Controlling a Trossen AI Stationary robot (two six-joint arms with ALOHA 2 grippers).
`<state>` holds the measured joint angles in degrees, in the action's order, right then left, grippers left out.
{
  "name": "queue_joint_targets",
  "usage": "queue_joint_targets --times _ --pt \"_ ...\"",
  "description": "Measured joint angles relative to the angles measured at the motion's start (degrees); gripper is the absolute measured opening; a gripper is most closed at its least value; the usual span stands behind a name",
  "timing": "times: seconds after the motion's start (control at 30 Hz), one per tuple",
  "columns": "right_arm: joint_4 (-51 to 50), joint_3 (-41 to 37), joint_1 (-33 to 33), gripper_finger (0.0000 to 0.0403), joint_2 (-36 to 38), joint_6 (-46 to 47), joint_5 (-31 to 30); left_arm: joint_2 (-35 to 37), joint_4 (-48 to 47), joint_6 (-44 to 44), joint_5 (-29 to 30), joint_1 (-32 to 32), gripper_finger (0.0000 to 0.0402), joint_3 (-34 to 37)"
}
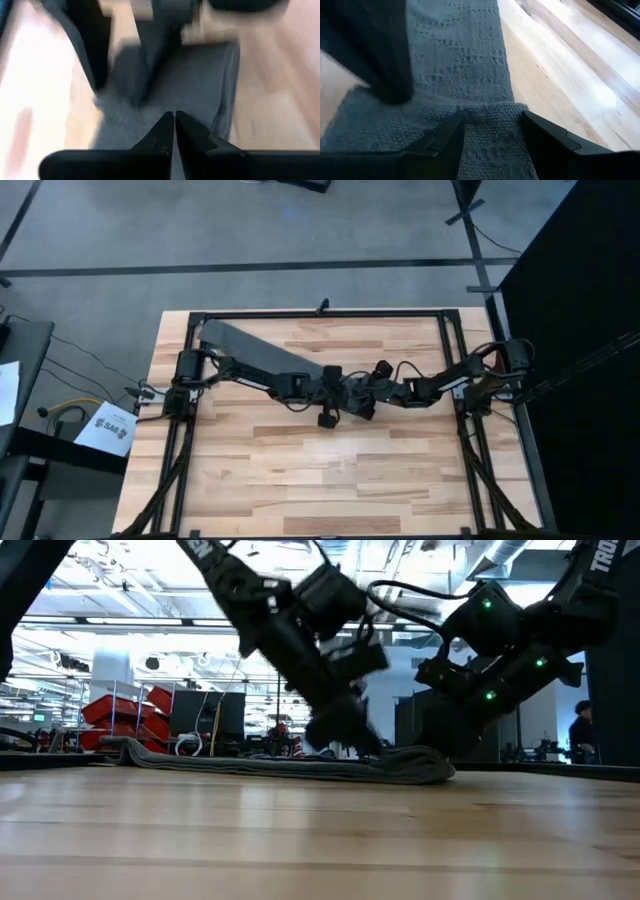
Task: Roll towel
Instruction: Roll the gray towel
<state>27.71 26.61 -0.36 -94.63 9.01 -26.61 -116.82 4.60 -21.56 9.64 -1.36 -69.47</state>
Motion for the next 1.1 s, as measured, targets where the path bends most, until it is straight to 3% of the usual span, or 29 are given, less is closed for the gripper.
queue_joint_targets --times 0.27,0.47,0.87,1.1 --pt "0.5 0.0 0.0 0.0182 0.1 -0.1 0.0 -5.7 7.3 0.1 -2.0 -2.3 0.0006 0.8" --pt "-6.4 -0.1 -1.4 0.0182 3.6 -0.9 -0.5 -5.8 6.7 0.4 -2.1 -2.8 0.0006 1.2" --pt "-8.1 0.0 -1.3 0.0182 7.9 -8.1 3.1 -6.0 6.5 5.3 -4.2 -2.4 0.0006 1.4" --pt "-11.7 0.1 -3.6 0.0182 13.9 -11.4 14.3 -6.0 6.6 6.6 -4.9 -1.4 0.0006 1.4"
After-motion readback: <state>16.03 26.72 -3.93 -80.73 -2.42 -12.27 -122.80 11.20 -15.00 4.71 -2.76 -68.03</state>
